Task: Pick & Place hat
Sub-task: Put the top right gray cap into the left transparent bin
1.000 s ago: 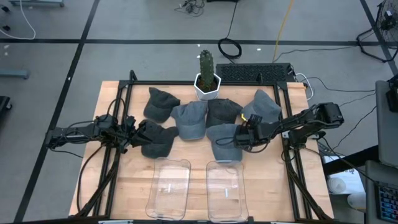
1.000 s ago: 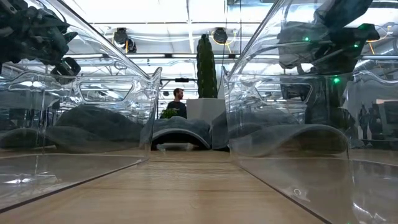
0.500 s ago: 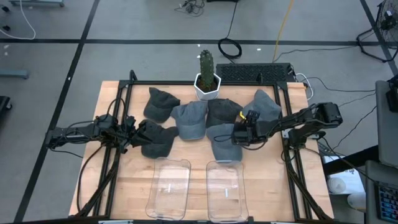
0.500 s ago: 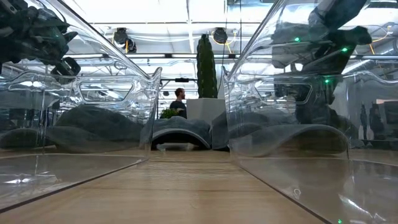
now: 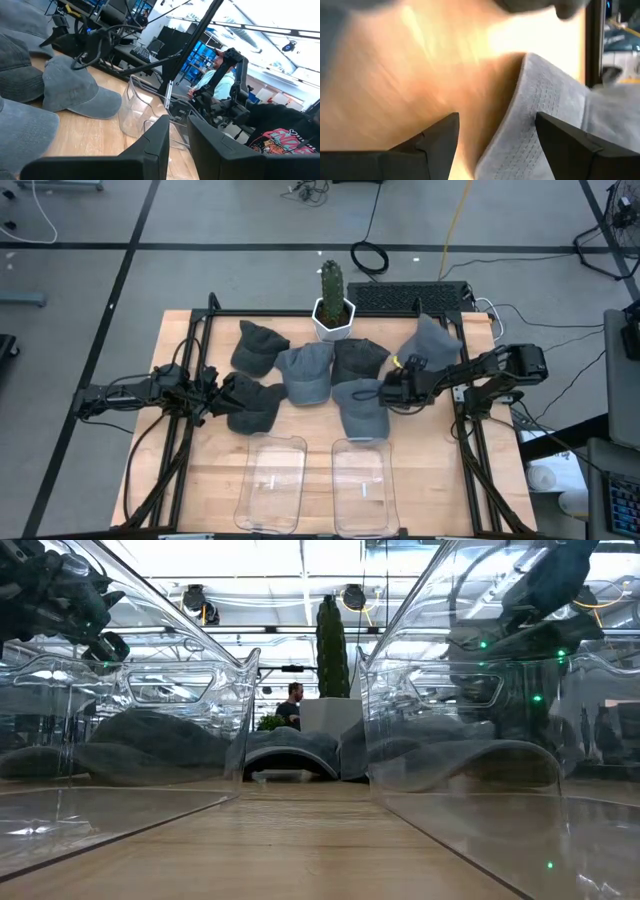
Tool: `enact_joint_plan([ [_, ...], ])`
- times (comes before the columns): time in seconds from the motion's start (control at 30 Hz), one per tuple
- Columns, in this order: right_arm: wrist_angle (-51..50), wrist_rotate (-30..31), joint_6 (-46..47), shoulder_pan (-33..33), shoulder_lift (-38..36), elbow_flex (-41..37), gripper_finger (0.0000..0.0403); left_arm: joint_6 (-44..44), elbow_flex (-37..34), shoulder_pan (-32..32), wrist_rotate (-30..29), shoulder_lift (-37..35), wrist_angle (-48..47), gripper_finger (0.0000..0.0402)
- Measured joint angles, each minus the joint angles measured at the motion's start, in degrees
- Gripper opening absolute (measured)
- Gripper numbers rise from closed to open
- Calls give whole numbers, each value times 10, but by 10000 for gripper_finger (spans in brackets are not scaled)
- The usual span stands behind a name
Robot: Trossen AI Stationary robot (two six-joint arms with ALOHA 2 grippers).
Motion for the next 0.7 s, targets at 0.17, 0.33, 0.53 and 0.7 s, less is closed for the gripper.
enact_joint_plan([
  [0.17, -44, 34, 58, -1, -1, 0, 251, 0, 0, 0, 0, 0, 0, 76],
  [0.33, -62, 63, 90, -5, -3, 1, 251, 0, 0, 0, 0, 0, 0, 76],
  [0.53, -85, 58, 127, -36, -4, 1, 242, 0, 0, 0, 0, 0, 0, 76],
  [0.7, -90, 53, 139, -58, -4, 1, 158, 0, 0, 0, 0, 0, 0, 76],
])
